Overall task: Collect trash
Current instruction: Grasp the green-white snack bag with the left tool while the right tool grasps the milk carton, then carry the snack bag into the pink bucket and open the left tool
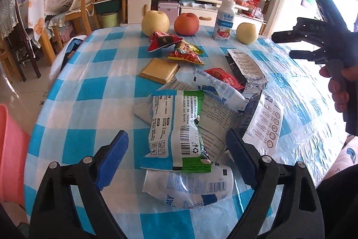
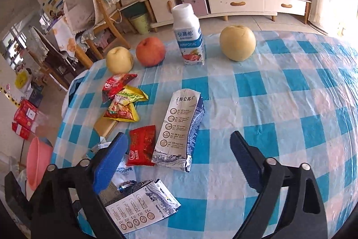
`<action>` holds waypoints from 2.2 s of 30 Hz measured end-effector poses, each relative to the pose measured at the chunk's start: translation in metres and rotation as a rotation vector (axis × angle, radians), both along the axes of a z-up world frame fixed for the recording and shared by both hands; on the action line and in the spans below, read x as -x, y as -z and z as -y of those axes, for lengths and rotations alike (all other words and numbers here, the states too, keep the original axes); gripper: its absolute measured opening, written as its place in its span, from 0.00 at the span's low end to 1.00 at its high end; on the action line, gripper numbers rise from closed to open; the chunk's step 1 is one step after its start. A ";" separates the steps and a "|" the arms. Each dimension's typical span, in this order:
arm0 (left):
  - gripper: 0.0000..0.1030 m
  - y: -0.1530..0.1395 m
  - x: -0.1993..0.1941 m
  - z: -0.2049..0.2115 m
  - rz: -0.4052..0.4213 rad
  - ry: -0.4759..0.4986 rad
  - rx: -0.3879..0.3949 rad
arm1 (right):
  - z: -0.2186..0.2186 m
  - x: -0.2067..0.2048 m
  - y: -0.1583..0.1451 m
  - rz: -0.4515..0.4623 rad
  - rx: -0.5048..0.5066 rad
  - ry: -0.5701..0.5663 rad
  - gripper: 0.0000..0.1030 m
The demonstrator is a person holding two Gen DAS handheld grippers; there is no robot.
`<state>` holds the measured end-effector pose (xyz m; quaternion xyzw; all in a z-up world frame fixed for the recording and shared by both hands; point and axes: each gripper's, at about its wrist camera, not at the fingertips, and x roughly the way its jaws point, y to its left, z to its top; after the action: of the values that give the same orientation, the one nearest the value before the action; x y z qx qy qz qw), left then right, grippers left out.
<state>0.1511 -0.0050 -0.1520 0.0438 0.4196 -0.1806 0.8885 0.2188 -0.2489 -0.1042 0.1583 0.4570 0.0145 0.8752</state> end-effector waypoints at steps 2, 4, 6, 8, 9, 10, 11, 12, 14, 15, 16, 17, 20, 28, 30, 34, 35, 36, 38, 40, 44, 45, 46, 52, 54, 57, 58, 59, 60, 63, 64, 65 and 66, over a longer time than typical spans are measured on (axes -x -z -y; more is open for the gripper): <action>0.81 0.006 -0.007 0.003 -0.029 0.007 0.003 | -0.005 -0.010 0.009 -0.025 0.017 -0.006 0.80; 0.80 0.011 -0.013 0.004 -0.054 0.002 0.006 | -0.005 -0.018 0.017 -0.044 0.022 0.000 0.80; 0.76 0.017 -0.021 0.006 -0.082 -0.008 -0.004 | -0.004 -0.024 0.022 -0.054 0.023 0.011 0.80; 0.70 0.022 -0.027 0.005 -0.107 -0.023 -0.001 | -0.002 -0.030 0.028 -0.063 0.022 0.023 0.80; 0.67 0.023 -0.030 0.004 -0.118 -0.032 0.011 | -0.002 -0.033 0.031 -0.071 0.024 0.026 0.80; 0.64 0.024 -0.032 0.003 -0.125 -0.038 0.021 | -0.003 -0.036 0.035 -0.083 0.027 0.029 0.80; 0.59 0.024 -0.034 0.002 -0.133 -0.040 0.031 | -0.004 -0.039 0.038 -0.093 0.027 0.029 0.80; 0.57 0.025 -0.035 0.003 -0.137 -0.038 0.035 | -0.006 -0.042 0.042 -0.101 0.027 0.027 0.79; 0.56 0.027 -0.037 0.004 -0.132 -0.040 0.031 | -0.012 -0.048 0.046 -0.112 0.050 0.018 0.78; 0.53 0.027 -0.037 0.004 -0.134 -0.040 0.038 | -0.016 -0.050 0.049 -0.120 0.069 0.010 0.78; 0.51 0.028 -0.038 0.003 -0.137 -0.039 0.050 | -0.019 -0.052 0.051 -0.128 0.085 0.003 0.75; 0.50 0.028 -0.038 0.001 -0.137 -0.041 0.056 | -0.024 -0.054 0.054 -0.139 0.110 -0.008 0.73; 0.48 0.029 -0.039 -0.003 -0.141 -0.052 0.081 | -0.034 -0.058 0.061 -0.161 0.191 -0.033 0.71; 0.43 0.029 -0.045 -0.009 -0.143 -0.062 0.134 | -0.038 -0.060 0.079 -0.208 0.282 -0.058 0.54; 0.42 0.028 -0.046 -0.011 -0.143 -0.066 0.150 | -0.035 -0.061 0.082 -0.208 0.276 -0.052 0.53; 0.41 0.026 -0.048 -0.014 -0.145 -0.068 0.188 | -0.029 -0.062 0.082 -0.203 0.256 -0.039 0.53; 0.40 0.025 -0.047 -0.015 -0.143 -0.068 0.195 | -0.027 -0.062 0.080 -0.198 0.249 -0.034 0.53; 0.40 0.025 -0.047 -0.016 -0.143 -0.068 0.201 | -0.025 -0.062 0.079 -0.190 0.247 -0.029 0.53; 0.40 0.023 -0.047 -0.018 -0.143 -0.073 0.218 | -0.021 -0.062 0.073 -0.172 0.245 -0.014 0.53; 0.40 0.020 -0.046 -0.021 -0.135 -0.075 0.232 | -0.019 -0.059 0.065 -0.148 0.230 0.001 0.53; 0.40 0.012 -0.042 -0.029 -0.113 -0.085 0.262 | -0.012 -0.051 0.045 -0.093 0.194 0.023 0.53; 0.40 0.009 -0.041 -0.032 -0.104 -0.088 0.271 | -0.011 -0.049 0.040 -0.079 0.184 0.027 0.53; 0.40 0.007 -0.040 -0.035 -0.096 -0.090 0.278 | -0.009 -0.046 0.035 -0.064 0.166 0.032 0.53; 0.39 -0.010 -0.033 -0.055 -0.036 -0.125 0.317 | -0.021 -0.036 0.006 0.005 0.044 0.023 0.53; 0.39 -0.015 -0.029 -0.063 -0.009 -0.143 0.322 | -0.030 -0.030 -0.003 0.032 -0.008 0.005 0.53; 0.39 -0.022 -0.026 -0.079 0.033 -0.186 0.338 | -0.051 -0.019 -0.016 0.068 -0.069 -0.030 0.53; 0.39 -0.025 -0.025 -0.084 0.051 -0.203 0.340 | -0.056 -0.016 -0.020 0.078 -0.089 -0.041 0.53; 0.39 -0.028 -0.022 -0.089 0.071 -0.220 0.340 | -0.065 -0.013 -0.023 0.088 -0.117 -0.057 0.53; 0.39 -0.031 -0.021 -0.095 0.090 -0.236 0.340 | -0.073 -0.010 -0.025 0.094 -0.138 -0.073 0.53; 0.39 -0.039 -0.015 -0.111 0.137 -0.289 0.350 | -0.102 -0.003 -0.030 0.097 -0.196 -0.135 0.53; 0.39 -0.042 -0.013 -0.118 0.154 -0.314 0.353 | -0.112 -0.001 -0.030 0.094 -0.212 -0.154 0.53; 0.39 -0.044 -0.011 -0.124 0.166 -0.333 0.357 | -0.121 0.000 -0.032 0.092 -0.224 -0.169 0.53; 0.39 -0.045 -0.009 -0.131 0.177 -0.354 0.365 | -0.132 0.002 -0.033 0.092 -0.235 -0.185 0.53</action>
<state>0.1601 0.1259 -0.1068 -0.1756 0.3019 -0.0906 0.9326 0.2168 -0.1172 -0.0711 0.2158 0.4243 0.1554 0.8656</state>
